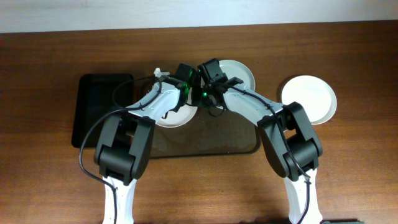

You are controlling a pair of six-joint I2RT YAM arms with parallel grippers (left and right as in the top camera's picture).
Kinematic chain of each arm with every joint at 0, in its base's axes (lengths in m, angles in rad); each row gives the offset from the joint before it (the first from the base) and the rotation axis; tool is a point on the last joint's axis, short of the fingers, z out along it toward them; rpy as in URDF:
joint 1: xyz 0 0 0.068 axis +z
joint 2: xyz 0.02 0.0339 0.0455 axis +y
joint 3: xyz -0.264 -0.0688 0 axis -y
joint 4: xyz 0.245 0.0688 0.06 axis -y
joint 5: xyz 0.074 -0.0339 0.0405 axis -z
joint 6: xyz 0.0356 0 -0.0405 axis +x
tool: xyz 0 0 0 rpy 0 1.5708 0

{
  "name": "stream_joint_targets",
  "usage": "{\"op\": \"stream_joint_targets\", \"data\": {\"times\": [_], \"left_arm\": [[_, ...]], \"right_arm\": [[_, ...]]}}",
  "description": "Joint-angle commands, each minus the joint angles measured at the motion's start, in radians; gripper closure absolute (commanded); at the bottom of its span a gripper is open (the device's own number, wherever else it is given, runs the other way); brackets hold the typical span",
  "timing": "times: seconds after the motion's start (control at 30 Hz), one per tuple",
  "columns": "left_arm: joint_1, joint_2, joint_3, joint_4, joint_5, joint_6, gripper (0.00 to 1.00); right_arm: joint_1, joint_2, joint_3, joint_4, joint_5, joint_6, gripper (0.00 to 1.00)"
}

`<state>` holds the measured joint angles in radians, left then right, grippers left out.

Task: Clean dirty plates on tray and stack at the side
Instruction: 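Scrub the held plate with the sponge in the left gripper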

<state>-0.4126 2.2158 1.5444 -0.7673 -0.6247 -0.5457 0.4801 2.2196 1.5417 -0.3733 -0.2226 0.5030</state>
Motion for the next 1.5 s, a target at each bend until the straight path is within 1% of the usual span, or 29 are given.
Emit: {"op": "stream_joint_targets", "data": {"times": [0.0, 0.1, 0.2, 0.33, 0.37, 0.4, 0.43, 0.5, 0.57, 0.6, 0.63, 0.67, 0.73, 0.77, 0.8, 0.83, 0.9, 0.97, 1.03, 1.1, 1.13, 1.2, 1.23, 1.27, 1.3, 1.33, 1.37, 1.43, 1.47], "left_arm": [[0.043, 0.068, -0.041, 0.095, 0.13, -0.006, 0.99], [0.069, 0.068, -0.041, 0.148, 0.129, -0.006, 0.99], [0.056, 0.068, -0.041, 0.292, 0.156, 0.002, 0.99], [0.054, 0.068, -0.04, 0.405, 0.23, 0.095, 0.99], [0.054, 0.067, -0.038, 0.415, 0.295, 0.161, 1.0], [0.054, 0.067, -0.036, 0.411, 0.45, 0.303, 0.99], [0.054, 0.067, -0.036, 0.341, 0.566, 0.365, 0.99], [0.068, 0.067, -0.036, 0.2, 0.65, 0.365, 0.99], [0.105, 0.067, -0.036, 0.099, 0.826, 0.406, 0.99], [0.146, 0.067, -0.036, 0.034, 0.946, 0.406, 1.0], [0.188, 0.067, -0.037, -0.015, 1.007, 0.406, 0.99], [0.22, 0.067, -0.037, -0.04, 1.024, 0.406, 1.0], [0.285, 0.067, -0.037, -0.052, 1.009, 0.406, 0.99], [0.319, 0.067, -0.037, -0.033, 0.922, 0.401, 0.99], [0.337, 0.068, -0.037, -0.003, 0.778, 0.343, 0.99], [0.342, 0.068, -0.037, 0.048, 0.702, 0.322, 1.0], [0.332, 0.068, -0.037, 0.143, 0.698, 0.3, 0.99], [0.314, 0.068, -0.037, 0.208, 0.694, 0.207, 0.99], [0.281, 0.068, -0.037, 0.246, 0.697, 0.195, 0.99], [0.244, 0.068, -0.037, 0.227, 0.809, 0.298, 1.0], [0.23, 0.068, -0.036, 0.192, 0.923, 0.343, 0.99], [0.229, 0.068, -0.037, 0.117, 1.027, 0.354, 0.99], [0.23, 0.068, -0.037, 0.064, 1.085, 0.384, 0.99], [0.239, 0.068, -0.037, -0.002, 1.096, 0.391, 0.99], [0.251, 0.068, -0.037, -0.045, 1.072, 0.403, 0.99], [0.262, 0.068, -0.037, -0.057, 0.989, 0.402, 0.99], [0.27, 0.068, -0.037, -0.047, 0.867, 0.379, 0.99], [0.272, 0.068, -0.037, -0.004, 0.596, 0.275, 0.99], [0.272, 0.068, -0.037, 0.025, 0.503, 0.218, 0.99]], "right_arm": [[-0.003, 0.031, 0.007, -0.012, 0.031, 0.011, 0.96], [-0.003, 0.031, 0.007, -0.012, 0.031, 0.011, 0.96], [-0.003, 0.031, 0.007, -0.016, 0.031, 0.011, 0.96], [-0.003, 0.031, 0.007, -0.016, 0.031, 0.011, 0.96], [-0.003, 0.031, 0.007, -0.016, 0.031, 0.011, 0.96], [-0.003, 0.031, 0.007, -0.016, 0.031, 0.011, 0.96], [-0.003, 0.031, 0.007, -0.016, 0.031, 0.011, 0.96], [-0.003, 0.031, 0.007, -0.016, 0.031, 0.011, 0.96], [-0.003, 0.031, 0.007, -0.016, 0.031, 0.011, 0.96], [-0.003, 0.031, 0.007, -0.017, 0.031, 0.011, 0.96], [-0.003, 0.031, 0.007, -0.018, 0.031, 0.011, 0.96], [-0.003, 0.031, 0.007, -0.018, 0.031, 0.011, 0.96], [-0.003, 0.031, 0.007, -0.018, 0.031, 0.011, 0.96], [-0.003, 0.031, 0.007, -0.018, 0.031, 0.011, 0.96], [-0.003, 0.031, 0.007, -0.017, 0.031, 0.011, 0.96], [-0.003, 0.031, 0.007, -0.018, 0.031, 0.011, 0.96], [-0.003, 0.031, 0.007, -0.018, 0.031, 0.011, 0.96], [-0.003, 0.031, 0.007, -0.018, 0.031, 0.011, 0.96], [-0.003, 0.031, 0.007, -0.018, 0.031, 0.011, 0.96], [-0.003, 0.031, 0.007, -0.018, 0.031, 0.011, 0.96], [-0.003, 0.031, 0.007, -0.018, 0.031, 0.011, 0.96], [-0.003, 0.031, 0.007, -0.018, 0.031, 0.011, 0.96], [-0.003, 0.031, 0.007, -0.018, 0.031, 0.011, 0.96], [-0.003, 0.031, 0.007, -0.018, 0.031, 0.011, 0.96], [-0.003, 0.031, 0.007, -0.018, 0.031, 0.011, 0.96], [-0.003, 0.031, 0.007, -0.018, 0.031, 0.011, 0.96], [-0.003, 0.031, 0.007, -0.018, 0.031, 0.011, 0.96], [-0.003, 0.031, 0.007, -0.018, 0.031, 0.011, 0.96], [-0.003, 0.031, 0.007, -0.018, 0.031, 0.011, 0.96]]}}
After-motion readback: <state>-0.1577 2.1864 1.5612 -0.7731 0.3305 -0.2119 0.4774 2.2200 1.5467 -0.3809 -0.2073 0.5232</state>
